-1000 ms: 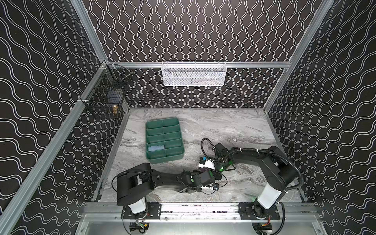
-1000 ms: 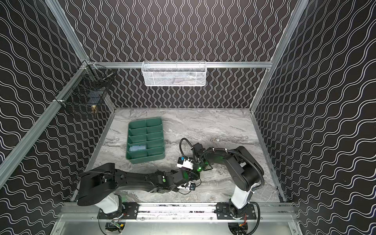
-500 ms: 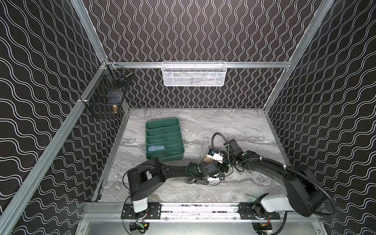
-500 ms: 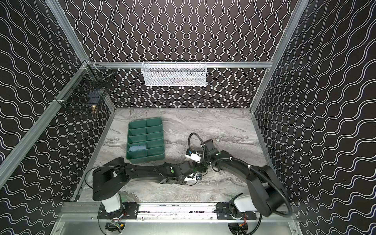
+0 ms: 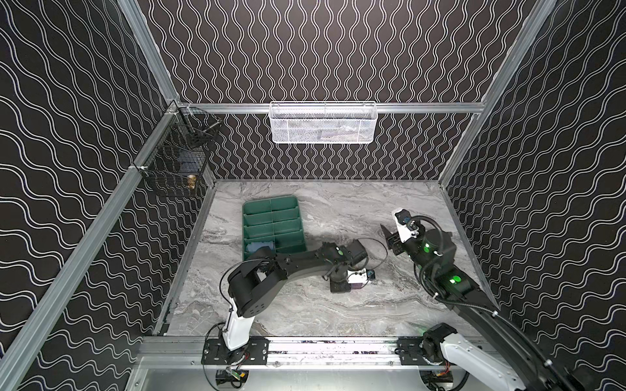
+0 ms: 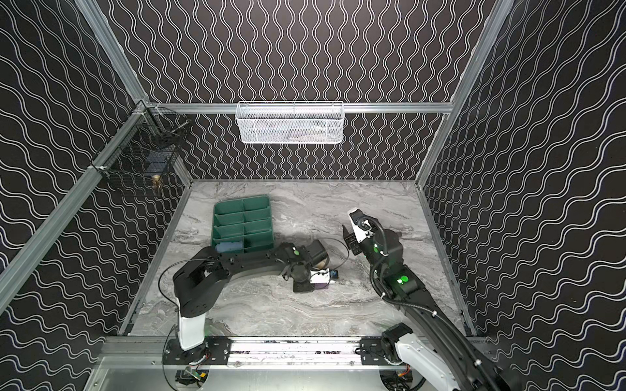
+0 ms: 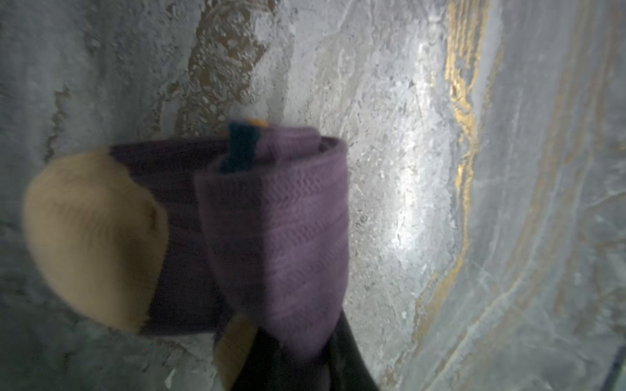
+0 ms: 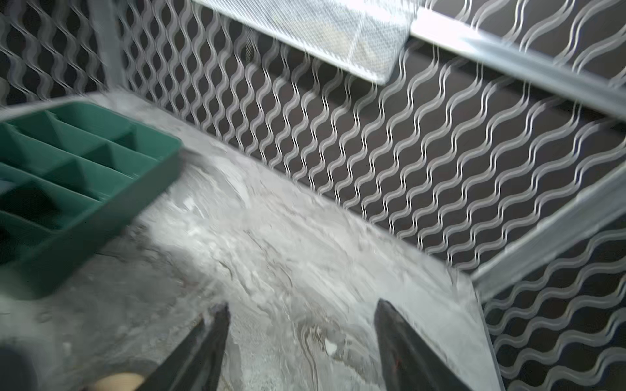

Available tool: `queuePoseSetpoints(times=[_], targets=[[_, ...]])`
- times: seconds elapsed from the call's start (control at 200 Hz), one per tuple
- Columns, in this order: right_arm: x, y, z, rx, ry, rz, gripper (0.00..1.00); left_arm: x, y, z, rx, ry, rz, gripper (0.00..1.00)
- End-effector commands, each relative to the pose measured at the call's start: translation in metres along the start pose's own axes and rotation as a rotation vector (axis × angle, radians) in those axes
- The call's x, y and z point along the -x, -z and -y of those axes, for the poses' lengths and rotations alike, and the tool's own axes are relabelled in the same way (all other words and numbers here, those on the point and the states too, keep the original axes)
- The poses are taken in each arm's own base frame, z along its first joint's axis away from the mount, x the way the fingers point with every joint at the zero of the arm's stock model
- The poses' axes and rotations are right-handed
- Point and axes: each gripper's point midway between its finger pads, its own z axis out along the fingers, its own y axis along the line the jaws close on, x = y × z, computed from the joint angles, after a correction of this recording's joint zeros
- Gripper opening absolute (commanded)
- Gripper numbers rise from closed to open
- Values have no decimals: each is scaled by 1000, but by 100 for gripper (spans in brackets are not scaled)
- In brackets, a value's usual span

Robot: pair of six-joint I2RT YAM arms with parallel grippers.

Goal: Roll the socks

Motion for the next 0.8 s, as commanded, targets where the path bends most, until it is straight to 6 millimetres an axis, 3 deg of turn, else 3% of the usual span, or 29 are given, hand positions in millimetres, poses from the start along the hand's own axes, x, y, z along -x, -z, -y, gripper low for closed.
queuePoseSetpoints(times=[0.0,0.08,0.175,0.345,0.516,0.796], targets=[[-3,22,-48,278,135,12,70,-62,-17,73,-442,173,-229,0],[-19,40,-84,444,263,-21,69,-64,-24,66,-471,202,-229,1],[-59,59,-125,569,474,-117,68,-62,-30,54,-487,235,-218,2],[-122,79,-175,647,807,-235,67,-56,-38,34,-467,269,-227,2],[-164,73,-203,666,902,-335,67,-55,-44,26,-438,278,-241,3],[-190,53,-229,687,900,-387,67,-56,-47,24,-424,283,-245,4]])
